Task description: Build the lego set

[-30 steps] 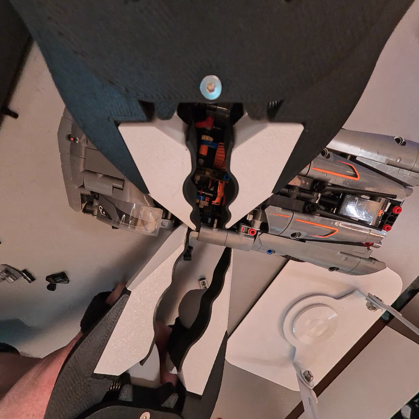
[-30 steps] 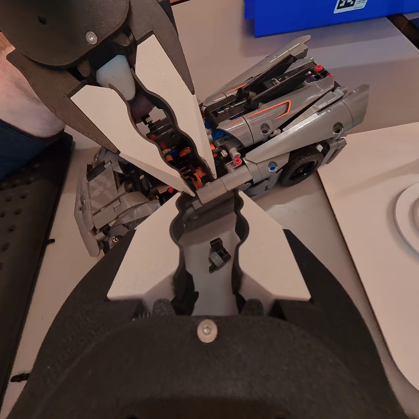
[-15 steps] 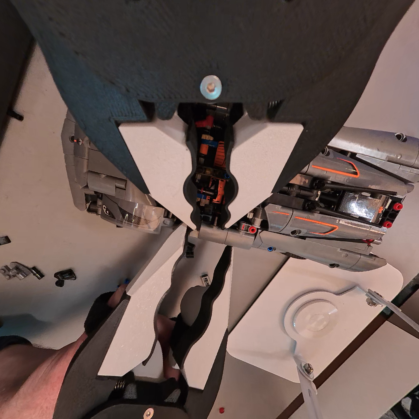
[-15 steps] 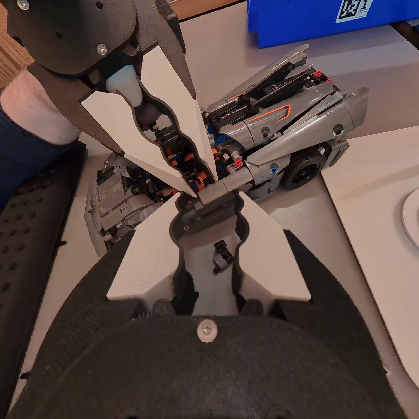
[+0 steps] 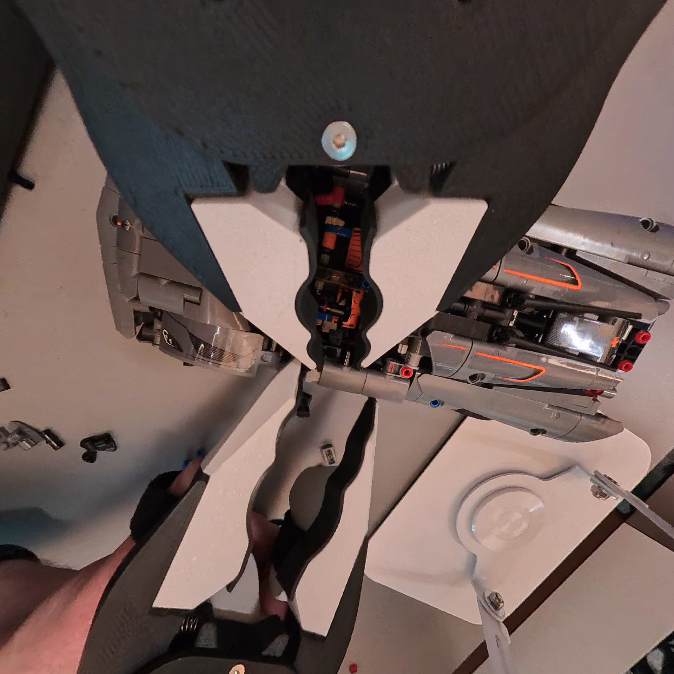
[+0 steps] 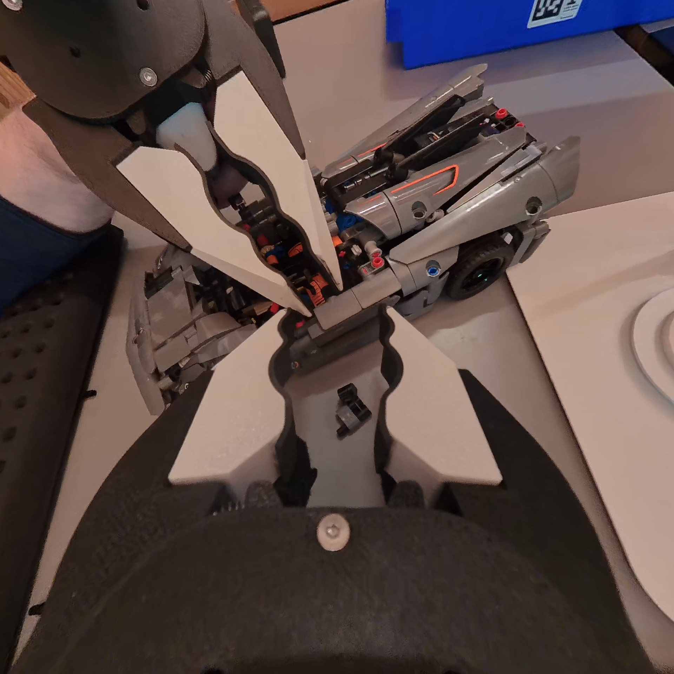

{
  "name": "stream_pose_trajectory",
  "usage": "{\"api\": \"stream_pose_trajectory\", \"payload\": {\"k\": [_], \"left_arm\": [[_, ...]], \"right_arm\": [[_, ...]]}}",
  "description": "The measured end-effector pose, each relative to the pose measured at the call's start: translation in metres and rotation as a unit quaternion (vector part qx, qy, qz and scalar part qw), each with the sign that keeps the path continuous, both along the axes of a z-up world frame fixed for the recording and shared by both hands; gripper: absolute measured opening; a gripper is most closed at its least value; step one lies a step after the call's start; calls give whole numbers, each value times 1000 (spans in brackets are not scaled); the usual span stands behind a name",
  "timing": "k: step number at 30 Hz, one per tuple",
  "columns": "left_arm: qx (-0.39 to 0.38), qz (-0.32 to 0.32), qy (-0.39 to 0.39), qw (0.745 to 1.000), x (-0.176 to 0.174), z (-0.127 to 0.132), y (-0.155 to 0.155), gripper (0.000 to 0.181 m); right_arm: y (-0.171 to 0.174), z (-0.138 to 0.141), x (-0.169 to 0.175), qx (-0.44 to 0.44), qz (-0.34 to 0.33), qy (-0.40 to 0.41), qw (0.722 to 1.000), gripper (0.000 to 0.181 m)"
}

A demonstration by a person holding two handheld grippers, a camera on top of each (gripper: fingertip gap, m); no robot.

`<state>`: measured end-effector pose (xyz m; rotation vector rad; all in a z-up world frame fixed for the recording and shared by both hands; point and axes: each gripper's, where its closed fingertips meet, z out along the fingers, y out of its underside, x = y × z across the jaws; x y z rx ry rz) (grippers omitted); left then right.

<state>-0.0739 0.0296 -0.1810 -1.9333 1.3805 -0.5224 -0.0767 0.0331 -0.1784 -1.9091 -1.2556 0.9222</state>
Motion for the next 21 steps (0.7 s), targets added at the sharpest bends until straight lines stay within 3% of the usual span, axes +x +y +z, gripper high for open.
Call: {"api": "stream_pose_trajectory", "payload": {"k": [21], "left_arm": [[-18,26,1,999,1,1,3,19]], "right_arm": [[1,-7,2,-28,-6,-8,1000,48]]}}
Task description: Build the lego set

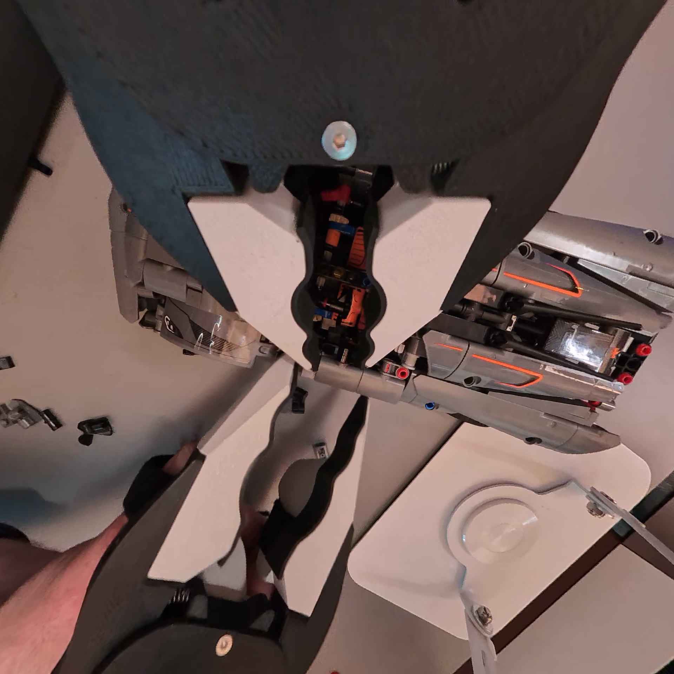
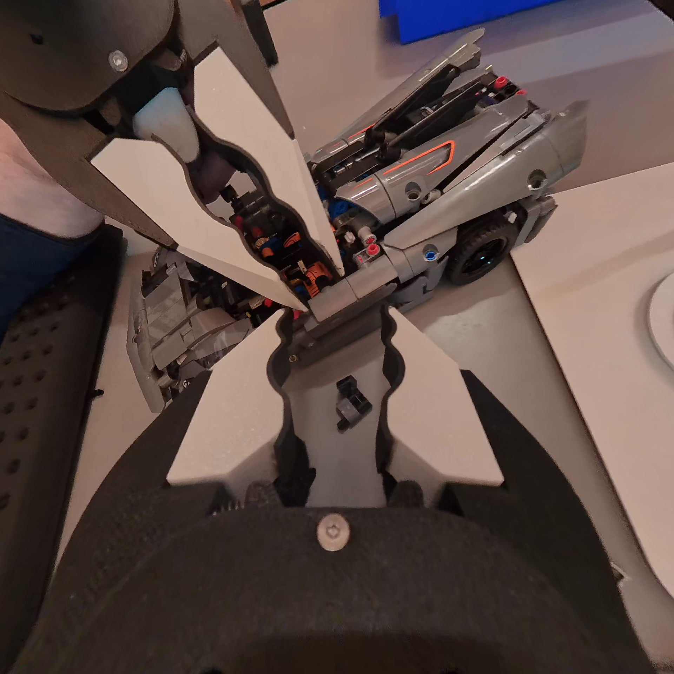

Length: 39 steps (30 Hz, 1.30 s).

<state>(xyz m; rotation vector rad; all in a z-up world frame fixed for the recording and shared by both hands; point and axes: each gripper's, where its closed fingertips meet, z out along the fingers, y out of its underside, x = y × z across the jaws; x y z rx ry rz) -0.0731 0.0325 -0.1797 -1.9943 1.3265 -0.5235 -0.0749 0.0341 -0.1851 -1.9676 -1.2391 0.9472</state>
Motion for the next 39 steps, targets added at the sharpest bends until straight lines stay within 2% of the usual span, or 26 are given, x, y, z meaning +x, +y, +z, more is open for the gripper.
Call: {"api": "stream_pose_trajectory", "payload": {"k": [5,13,39], "left_arm": [[-16,8,-5,1000,0,-1,1,21],[-19,0,-37,999,2,7,-1,20],[-25,-34,-48,998,3,8,-12,16]], "right_arm": [[-2,-3,-5,-1,3,-1,1000,47],[-5,13,-3,-24,12,49,998,45],[-7,20,1,-33,24,65,997,41]]}}
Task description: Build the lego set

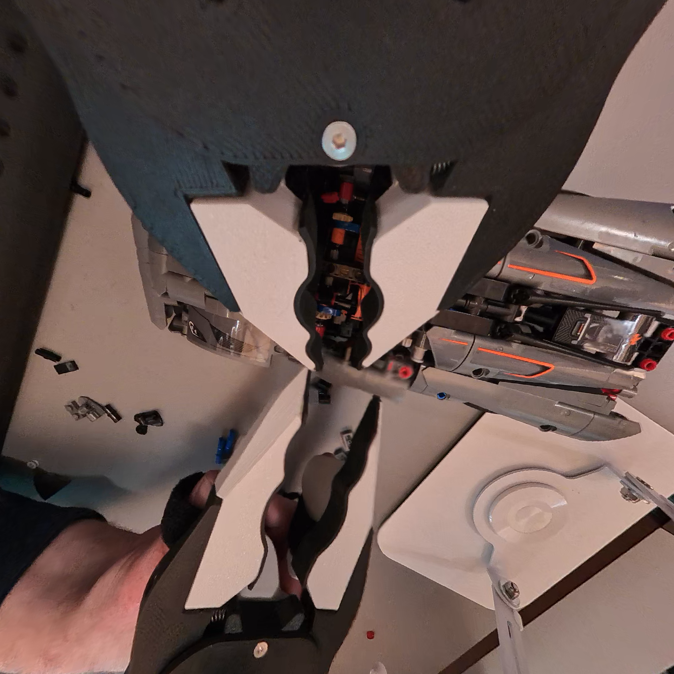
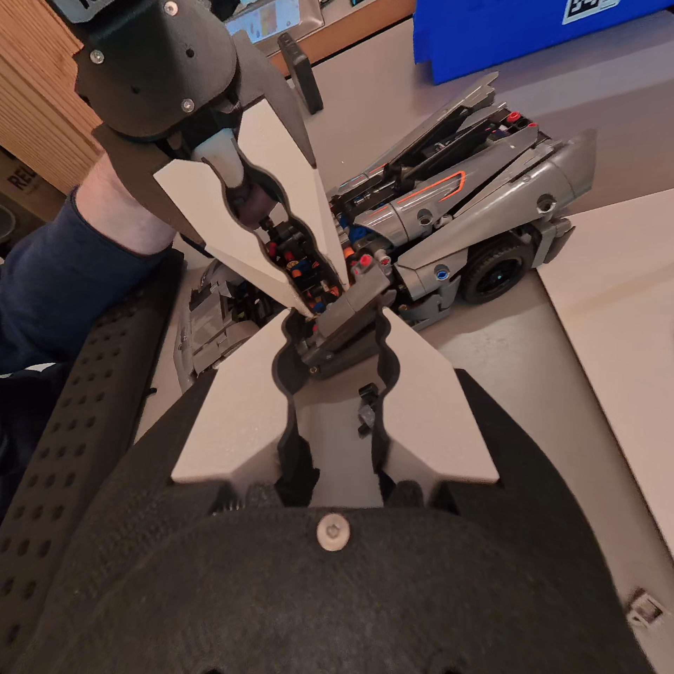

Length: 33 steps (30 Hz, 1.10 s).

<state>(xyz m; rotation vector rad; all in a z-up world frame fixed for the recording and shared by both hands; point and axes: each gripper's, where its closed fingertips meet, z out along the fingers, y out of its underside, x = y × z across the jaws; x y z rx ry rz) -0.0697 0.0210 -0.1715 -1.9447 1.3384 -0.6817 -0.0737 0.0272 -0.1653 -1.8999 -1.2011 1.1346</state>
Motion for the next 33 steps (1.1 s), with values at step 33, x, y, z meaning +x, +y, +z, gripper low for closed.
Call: {"api": "stream_pose_trajectory", "payload": {"k": [33], "left_arm": [[-4,29,-5,1000,-15,4,8,20]], "right_arm": [[7,0,-1,-36,-31,17,999,12]]}}
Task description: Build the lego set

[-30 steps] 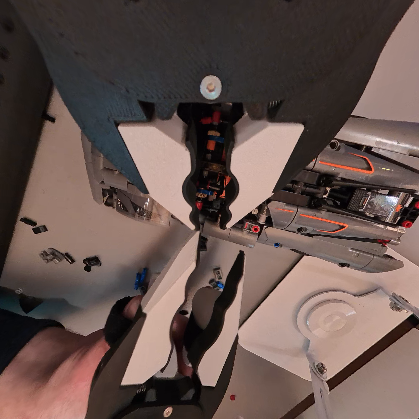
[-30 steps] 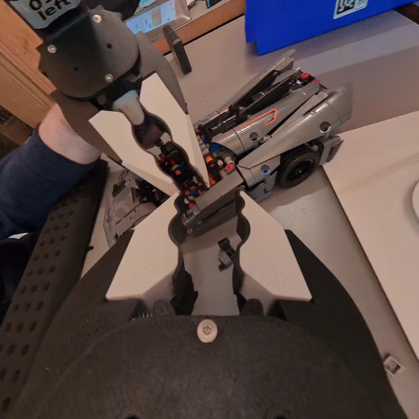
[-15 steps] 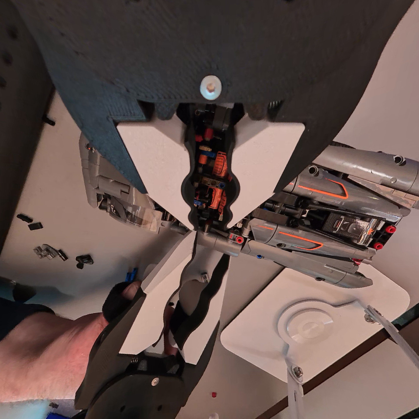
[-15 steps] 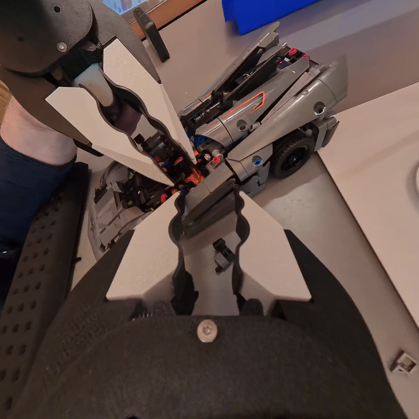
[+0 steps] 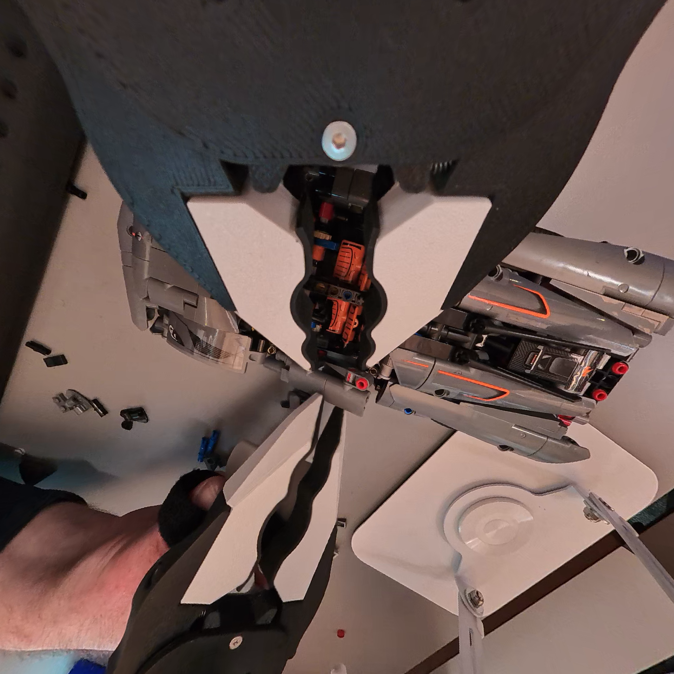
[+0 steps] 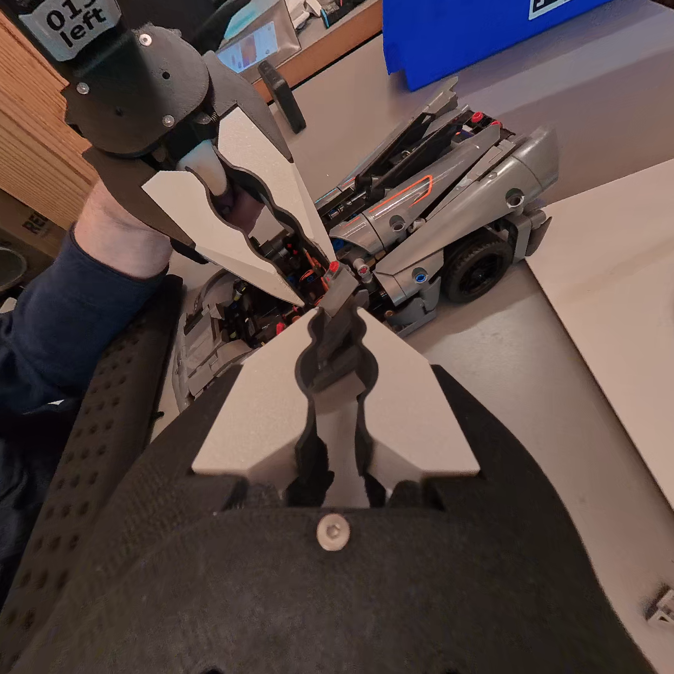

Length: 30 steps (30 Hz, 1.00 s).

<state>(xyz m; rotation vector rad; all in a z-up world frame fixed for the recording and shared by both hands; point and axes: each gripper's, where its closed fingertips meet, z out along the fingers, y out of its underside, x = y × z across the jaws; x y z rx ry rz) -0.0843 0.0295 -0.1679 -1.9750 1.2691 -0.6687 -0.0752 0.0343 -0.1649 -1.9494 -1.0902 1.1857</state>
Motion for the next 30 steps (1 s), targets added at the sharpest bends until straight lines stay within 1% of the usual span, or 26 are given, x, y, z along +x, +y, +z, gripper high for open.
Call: {"api": "stream_pose_trajectory", "payload": {"k": [3,16,23,27,30], "left_arm": [[3,0,-4,1000,0,1,0,20],[9,-4,-19,1000,4,5,1,20],[25,-5,-2,1000,5,1,3,19],[34,-5,5,999,5,0,3,19],[38,-5,7,999,5,-1,4,18]], "right_arm": [[-1,2,1,-1,5,7,1000,7],[-5,5,3,-3,22,16,1000,10],[-3,0,5,21,18,-22,999,16],[-5,-7,6,41,27,-57,997,21],[-7,-9,6,45,34,-63,996,25]]}}
